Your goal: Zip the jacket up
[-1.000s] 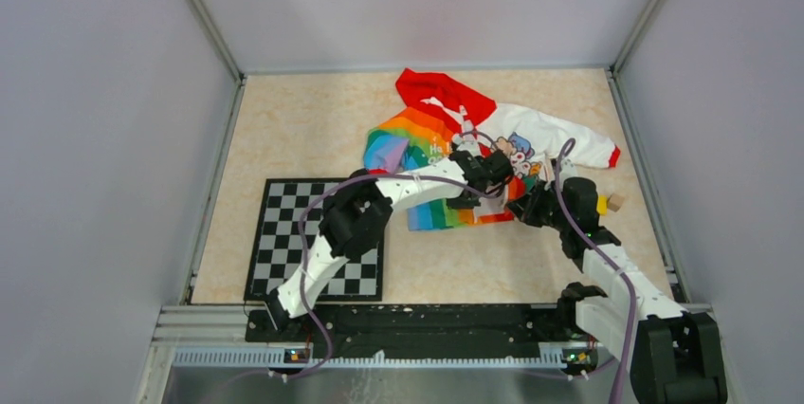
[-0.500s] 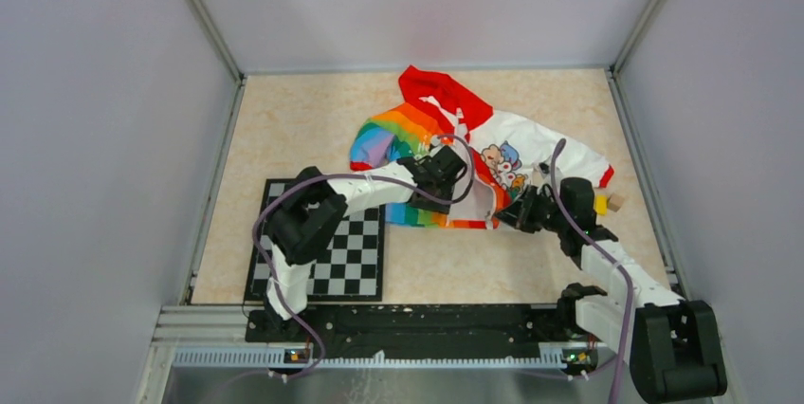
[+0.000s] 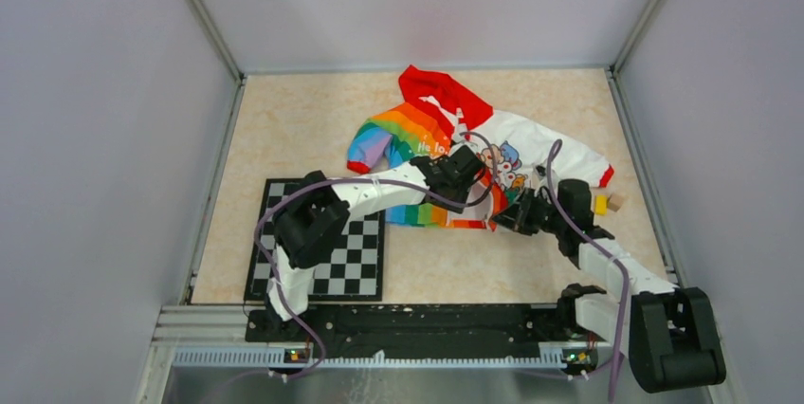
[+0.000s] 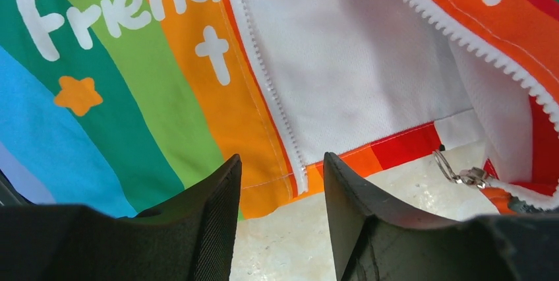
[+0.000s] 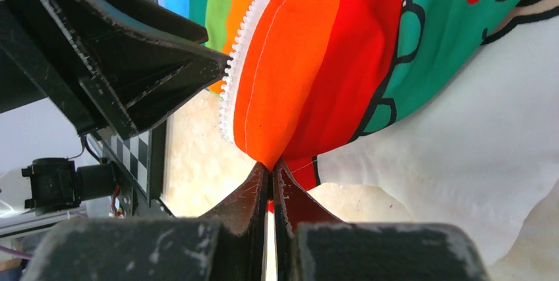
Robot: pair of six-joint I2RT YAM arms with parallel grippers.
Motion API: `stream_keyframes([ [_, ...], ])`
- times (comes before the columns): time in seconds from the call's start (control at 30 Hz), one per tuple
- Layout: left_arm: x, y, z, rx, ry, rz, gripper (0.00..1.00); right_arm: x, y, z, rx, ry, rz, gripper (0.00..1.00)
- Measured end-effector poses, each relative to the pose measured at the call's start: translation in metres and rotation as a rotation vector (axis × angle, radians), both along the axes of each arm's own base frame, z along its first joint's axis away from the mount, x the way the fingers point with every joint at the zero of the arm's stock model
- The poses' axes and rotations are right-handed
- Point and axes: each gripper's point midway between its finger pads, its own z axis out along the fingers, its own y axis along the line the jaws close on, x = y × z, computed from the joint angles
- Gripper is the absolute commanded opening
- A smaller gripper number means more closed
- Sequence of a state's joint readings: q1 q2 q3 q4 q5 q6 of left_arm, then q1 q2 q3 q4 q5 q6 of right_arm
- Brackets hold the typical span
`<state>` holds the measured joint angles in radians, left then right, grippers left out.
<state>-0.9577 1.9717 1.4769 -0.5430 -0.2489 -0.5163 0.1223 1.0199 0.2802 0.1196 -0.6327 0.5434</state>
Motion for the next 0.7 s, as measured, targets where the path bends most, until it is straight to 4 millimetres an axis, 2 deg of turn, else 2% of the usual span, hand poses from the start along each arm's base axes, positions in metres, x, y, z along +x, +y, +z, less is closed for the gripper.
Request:
stream_keyframes([
  [0.33,0.001,0.008,-0.034,0.108,0.029,0.017,0.48,-0.001,0.001,-0.001,0.004,-0.004,0.004,0.00],
  [0.47,0.005,0.003,-0.036,0.111,0.024,0.024,0.46,-0.001,0.001,-0.001,0.004,-0.005,0.004,0.00],
  [0.6,0.010,0.002,-0.035,0.125,0.019,0.034,0.28,-0.001,0.001,-0.002,0.006,-0.004,0.003,0.00],
  [0.7,0.012,0.000,-0.036,0.133,0.016,0.034,0.25,-0.002,0.002,-0.004,0.010,0.007,0.010,0.00],
])
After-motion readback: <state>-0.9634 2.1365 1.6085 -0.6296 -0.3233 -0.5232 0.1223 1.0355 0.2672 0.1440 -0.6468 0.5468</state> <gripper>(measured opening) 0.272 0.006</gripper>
